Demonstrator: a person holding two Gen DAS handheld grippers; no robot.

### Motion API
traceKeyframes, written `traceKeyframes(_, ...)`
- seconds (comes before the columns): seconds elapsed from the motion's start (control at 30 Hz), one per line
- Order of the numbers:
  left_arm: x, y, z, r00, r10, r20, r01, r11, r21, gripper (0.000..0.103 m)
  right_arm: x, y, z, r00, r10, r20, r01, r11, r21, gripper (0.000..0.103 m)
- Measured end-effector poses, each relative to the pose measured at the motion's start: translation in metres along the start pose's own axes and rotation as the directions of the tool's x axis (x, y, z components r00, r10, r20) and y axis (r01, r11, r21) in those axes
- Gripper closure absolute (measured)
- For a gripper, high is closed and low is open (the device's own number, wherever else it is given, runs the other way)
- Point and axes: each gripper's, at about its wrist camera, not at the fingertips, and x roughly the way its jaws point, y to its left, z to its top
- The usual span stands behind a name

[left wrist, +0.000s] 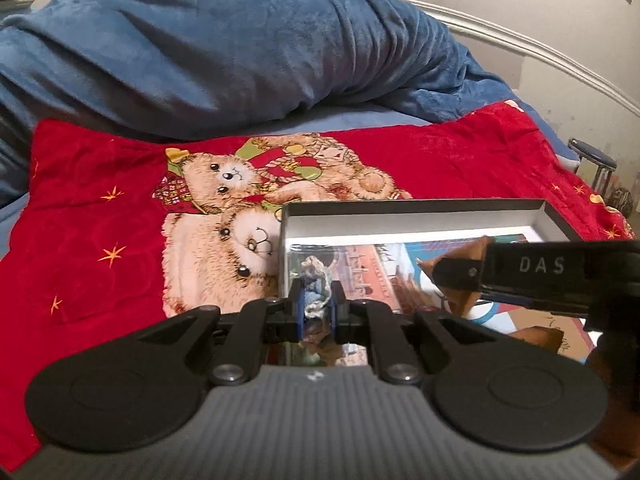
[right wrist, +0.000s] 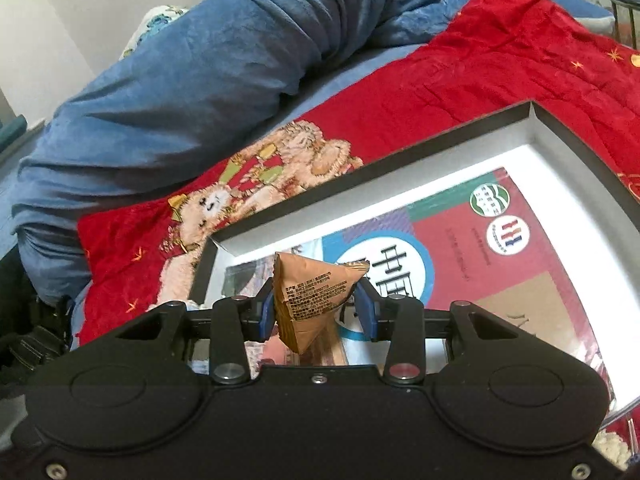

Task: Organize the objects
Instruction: 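Carry the packet and scrunchie over the black box with both tools, then lower the packet and light blue scrunchie into the box and open both tools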

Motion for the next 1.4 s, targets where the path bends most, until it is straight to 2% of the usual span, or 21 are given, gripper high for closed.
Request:
traceKeyframes(0.27,0.004,0.0,-0.002,0.999,0.026,-0.027,-0.025,0.999,0.029,0.087,0.003,-0.007,-0.005,0.999,-0.036,-0.017,0.036,0.999,0.009,0.064)
traceKeyframes(0.5,0.002,0.001,-0.005,0.999,0.015,-0.037,-0.014,0.999,0.029,0.087,0.004,-0.01,-0.005,0.999,-0.038,-0.024,0.039,0.999,0.029,0.064)
traceKeyframes(0.87,-0.001,-0.013,-0.002,0.998,-0.044,-0.035,0.046,0.996,0.072,0.087,0.002,-0.009,-0.005,0.999,-0.039,-0.026,0.039,0.999,0.023,0.064)
traceKeyframes(1.0,0.005,-0.01,-0.003,0.995,-0.072,-0.07,0.075,0.996,0.051,0.087,0.0,-0.008,-0.004,0.999,-0.04,-0.02,0.04,0.999,0.022,0.064)
traceKeyframes(1.1,0.011,-0.008,-0.003,0.992,-0.061,-0.11,0.066,0.997,0.039,0.087,0.0,-0.009,-0.003,0.999,-0.037,-0.025,0.037,0.999,0.029,0.064)
traceKeyframes(1.27,0.012,-0.015,-0.008,0.99,-0.054,-0.13,0.065,0.995,0.08,0.087,0.0,-0.015,-0.001,0.999,-0.023,-0.03,0.025,0.998,0.053,0.064)
traceKeyframes(1.4,0.012,-0.016,-0.009,0.988,-0.055,-0.142,0.064,0.996,0.062,0.087,-0.001,-0.019,0.001,1.0,-0.011,-0.03,0.013,0.997,0.074,0.064)
